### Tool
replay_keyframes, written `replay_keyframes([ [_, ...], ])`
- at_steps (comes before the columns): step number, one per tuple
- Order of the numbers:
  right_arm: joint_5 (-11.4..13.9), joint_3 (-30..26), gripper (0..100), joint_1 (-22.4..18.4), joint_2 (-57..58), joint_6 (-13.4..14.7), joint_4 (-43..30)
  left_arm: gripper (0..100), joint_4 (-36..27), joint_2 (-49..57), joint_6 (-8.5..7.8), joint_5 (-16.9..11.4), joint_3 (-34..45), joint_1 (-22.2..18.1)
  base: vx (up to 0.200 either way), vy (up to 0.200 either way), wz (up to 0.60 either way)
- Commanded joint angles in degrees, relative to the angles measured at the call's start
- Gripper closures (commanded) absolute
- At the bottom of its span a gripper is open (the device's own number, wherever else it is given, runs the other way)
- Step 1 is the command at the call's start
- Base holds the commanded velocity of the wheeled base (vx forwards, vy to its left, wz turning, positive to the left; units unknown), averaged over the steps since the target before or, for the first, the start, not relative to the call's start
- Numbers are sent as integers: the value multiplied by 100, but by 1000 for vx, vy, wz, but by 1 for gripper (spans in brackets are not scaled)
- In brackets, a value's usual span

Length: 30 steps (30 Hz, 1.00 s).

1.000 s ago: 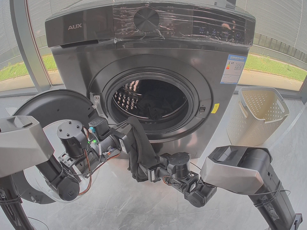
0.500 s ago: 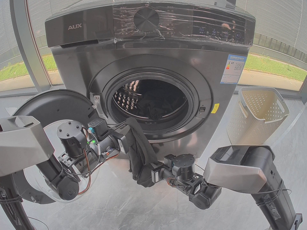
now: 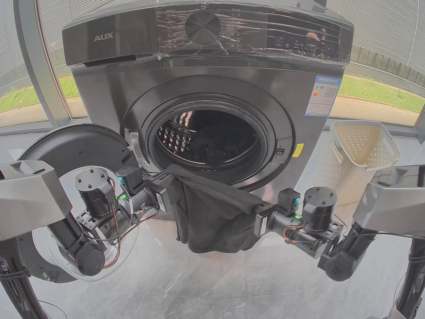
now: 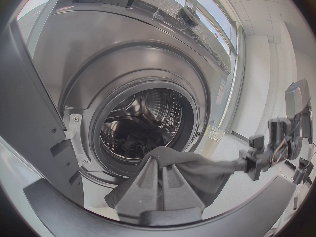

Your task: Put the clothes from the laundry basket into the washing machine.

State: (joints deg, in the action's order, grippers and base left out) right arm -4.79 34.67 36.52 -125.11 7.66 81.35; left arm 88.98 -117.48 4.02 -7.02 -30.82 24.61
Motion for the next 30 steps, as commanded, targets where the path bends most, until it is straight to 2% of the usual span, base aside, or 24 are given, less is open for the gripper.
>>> replay_keyframes([
  [1, 48, -514, 100, -365, 1200, 87, 215, 100, 41, 296, -7, -265, 296, -79, 0, 0, 0],
  [5, 48, -655, 100, -374, 1393, 377, 540, 100, 41, 621, 2, -616, 480, -132, 0, 0, 0],
  [11, 57, -760, 100, -444, 1481, 676, 733, 100, 41, 902, -16, -739, 726, -159, 0, 0, 0],
  [22, -4, -655, 100, -453, 1648, 588, 733, 100, 41, 1113, -24, -704, 586, -150, 0, 0, 0],
  [27, -13, -646, 100, -532, 1639, 386, 742, 100, 41, 1096, -33, -669, 454, -159, 0, 0, 0],
  [30, -22, -567, 100, -532, 1648, 377, 742, 100, 41, 1113, -33, -669, 410, -159, 0, 0, 0],
])
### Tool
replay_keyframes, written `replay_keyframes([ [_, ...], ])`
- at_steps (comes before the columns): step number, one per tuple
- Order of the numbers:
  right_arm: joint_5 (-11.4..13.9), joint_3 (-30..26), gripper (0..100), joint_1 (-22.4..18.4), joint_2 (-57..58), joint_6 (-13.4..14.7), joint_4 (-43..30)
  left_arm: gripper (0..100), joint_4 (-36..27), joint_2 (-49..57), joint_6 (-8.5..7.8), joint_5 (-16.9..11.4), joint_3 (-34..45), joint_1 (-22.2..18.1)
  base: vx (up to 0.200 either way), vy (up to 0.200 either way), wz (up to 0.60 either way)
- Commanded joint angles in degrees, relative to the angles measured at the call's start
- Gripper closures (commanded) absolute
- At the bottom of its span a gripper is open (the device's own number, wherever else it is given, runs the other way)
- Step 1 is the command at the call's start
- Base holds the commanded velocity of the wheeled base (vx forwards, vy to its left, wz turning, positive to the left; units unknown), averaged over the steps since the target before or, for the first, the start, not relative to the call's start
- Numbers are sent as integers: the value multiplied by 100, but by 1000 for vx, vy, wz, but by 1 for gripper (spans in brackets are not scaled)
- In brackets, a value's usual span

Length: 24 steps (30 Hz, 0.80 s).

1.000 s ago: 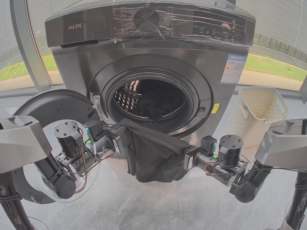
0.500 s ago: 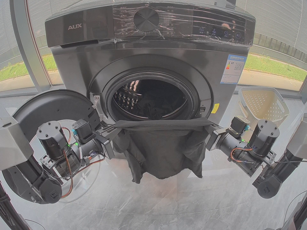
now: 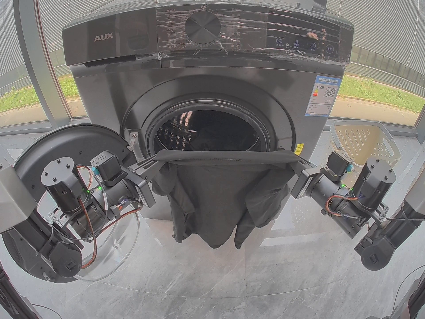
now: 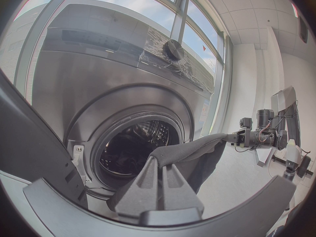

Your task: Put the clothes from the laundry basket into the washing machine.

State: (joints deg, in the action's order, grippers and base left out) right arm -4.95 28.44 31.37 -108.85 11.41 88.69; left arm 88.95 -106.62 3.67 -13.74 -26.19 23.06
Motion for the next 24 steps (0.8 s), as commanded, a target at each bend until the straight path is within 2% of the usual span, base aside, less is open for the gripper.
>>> replay_keyframes([
  [1, -15, 91, 100, -17, 22, -7, 8, 100, 43, 36, 2, 3, -62, -4, 0, 0, 0],
  [15, -24, 302, 100, 54, 145, -7, 8, 100, 43, 229, 2, -15, -45, -4, 0, 0, 0],
  [18, -32, 399, 100, 36, 197, -7, 8, 100, 34, 291, 55, 12, -45, -4, 0, 0, 0],
  [23, -32, 496, 100, -8, 215, -7, 8, 100, 34, 300, 55, 12, -53, -4, 0, 0, 0],
  [24, -155, 513, 100, -8, 241, -16, 8, 100, 34, 308, 55, 20, -53, -13, 0, 0, 0],
])
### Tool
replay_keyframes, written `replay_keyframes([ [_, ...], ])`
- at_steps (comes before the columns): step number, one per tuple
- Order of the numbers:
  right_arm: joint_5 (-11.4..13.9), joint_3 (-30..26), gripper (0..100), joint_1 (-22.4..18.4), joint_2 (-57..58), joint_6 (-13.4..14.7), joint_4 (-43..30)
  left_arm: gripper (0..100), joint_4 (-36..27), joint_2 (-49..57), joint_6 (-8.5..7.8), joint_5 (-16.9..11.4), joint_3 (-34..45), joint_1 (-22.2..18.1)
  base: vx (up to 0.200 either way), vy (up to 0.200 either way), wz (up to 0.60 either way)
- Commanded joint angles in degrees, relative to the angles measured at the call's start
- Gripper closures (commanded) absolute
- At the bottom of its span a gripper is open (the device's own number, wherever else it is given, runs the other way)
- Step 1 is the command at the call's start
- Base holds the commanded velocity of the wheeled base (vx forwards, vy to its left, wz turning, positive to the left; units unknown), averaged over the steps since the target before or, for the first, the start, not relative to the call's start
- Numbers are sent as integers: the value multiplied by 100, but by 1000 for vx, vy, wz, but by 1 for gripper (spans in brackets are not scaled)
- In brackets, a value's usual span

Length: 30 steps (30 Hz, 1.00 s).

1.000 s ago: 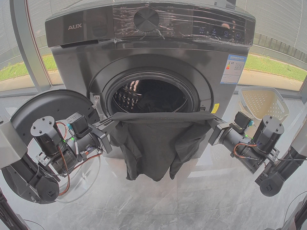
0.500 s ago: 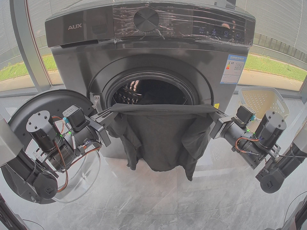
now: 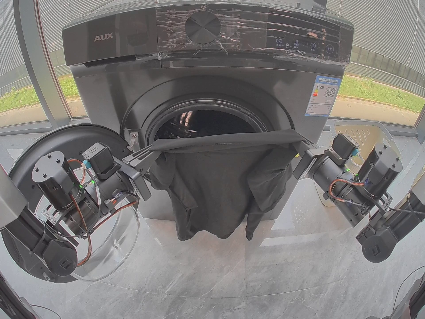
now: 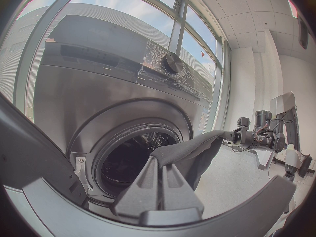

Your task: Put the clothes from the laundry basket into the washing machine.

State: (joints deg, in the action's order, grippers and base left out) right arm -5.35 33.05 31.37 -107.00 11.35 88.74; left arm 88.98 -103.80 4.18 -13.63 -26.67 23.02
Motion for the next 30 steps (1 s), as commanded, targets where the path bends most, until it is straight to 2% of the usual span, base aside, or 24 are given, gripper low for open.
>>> replay_keyframes([
  [1, -203, 53, 100, 19, 56, -10, 3, 100, 32, 27, 4, 9, -5, -8, 0, 0, 0],
  [30, -256, -97, 100, 309, 153, 8, -5, 100, 32, 27, -5, -17, -40, -69, 0, 0, 0],
])
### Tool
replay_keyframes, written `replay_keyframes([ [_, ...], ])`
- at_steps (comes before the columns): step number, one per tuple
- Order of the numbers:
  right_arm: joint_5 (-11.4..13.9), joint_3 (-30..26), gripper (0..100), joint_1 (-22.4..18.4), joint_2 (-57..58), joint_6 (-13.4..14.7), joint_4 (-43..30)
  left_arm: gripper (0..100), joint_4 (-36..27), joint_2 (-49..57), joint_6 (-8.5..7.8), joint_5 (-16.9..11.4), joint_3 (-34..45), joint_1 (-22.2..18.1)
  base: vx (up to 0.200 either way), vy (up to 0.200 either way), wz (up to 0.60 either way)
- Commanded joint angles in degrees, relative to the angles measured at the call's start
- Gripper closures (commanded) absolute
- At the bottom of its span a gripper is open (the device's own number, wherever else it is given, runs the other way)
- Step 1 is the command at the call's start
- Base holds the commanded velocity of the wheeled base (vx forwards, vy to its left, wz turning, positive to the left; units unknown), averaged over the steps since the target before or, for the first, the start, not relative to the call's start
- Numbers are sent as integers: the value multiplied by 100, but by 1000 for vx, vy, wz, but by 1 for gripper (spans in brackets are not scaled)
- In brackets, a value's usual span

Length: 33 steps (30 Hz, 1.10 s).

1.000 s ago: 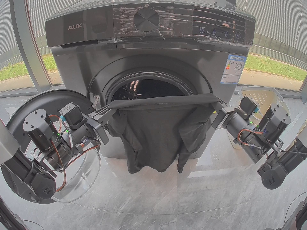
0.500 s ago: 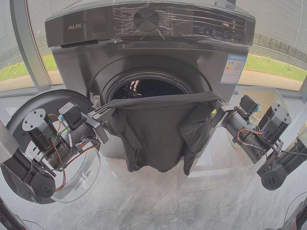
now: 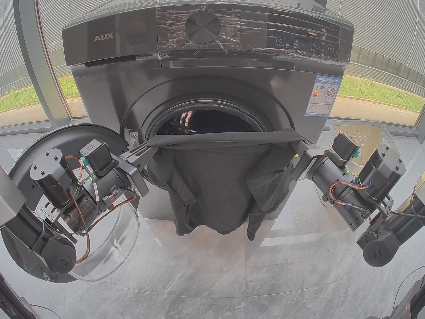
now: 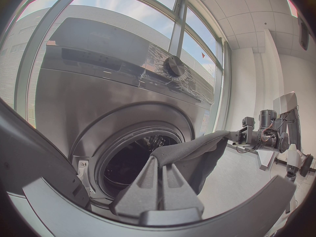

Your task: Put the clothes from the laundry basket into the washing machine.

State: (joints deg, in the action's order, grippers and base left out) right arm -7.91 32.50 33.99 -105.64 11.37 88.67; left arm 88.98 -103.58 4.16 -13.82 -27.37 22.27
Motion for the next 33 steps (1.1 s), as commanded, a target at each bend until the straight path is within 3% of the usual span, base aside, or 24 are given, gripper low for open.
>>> replay_keyframes([
  [1, 0, -60, 100, 73, 17, 5, 1, 100, 32, 5, -3, -6, 56, 5, 0, 0, 0],
  [6, 0, -95, 100, 126, 9, 23, 10, 100, 32, -22, -20, -59, 153, 5, 0, 0, 0],
  [7, 0, -95, 100, 152, 17, 32, 10, 0, 32, -22, -29, -68, 188, 40, 0, 0, 0],
  [11, -9, -104, 100, 284, 26, 58, 10, 0, 32, 5, -11, -121, 381, 216, 0, 0, 0],
  [14, -17, -112, 100, 337, -9, 76, 10, 0, 32, 58, -91, -375, 803, 243, 0, 0, 0],
  [16, -26, -191, 100, 363, -9, 76, 10, 0, 32, 172, -99, -780, 1120, 243, 0, 0, 0],
  [20, -17, -200, 100, 372, -18, 76, 10, 0, 32, 137, -91, -885, 1067, 190, 0, 0, 0],
  [24, -9, -174, 100, 468, -62, 76, 10, 0, 32, -39, -82, -824, 1014, 146, 0, 0, 0],
  [33, 53, 55, 100, 548, -158, 40, -8, 0, 32, -1111, -82, -24, 241, 366, 0, 0, 0],
])
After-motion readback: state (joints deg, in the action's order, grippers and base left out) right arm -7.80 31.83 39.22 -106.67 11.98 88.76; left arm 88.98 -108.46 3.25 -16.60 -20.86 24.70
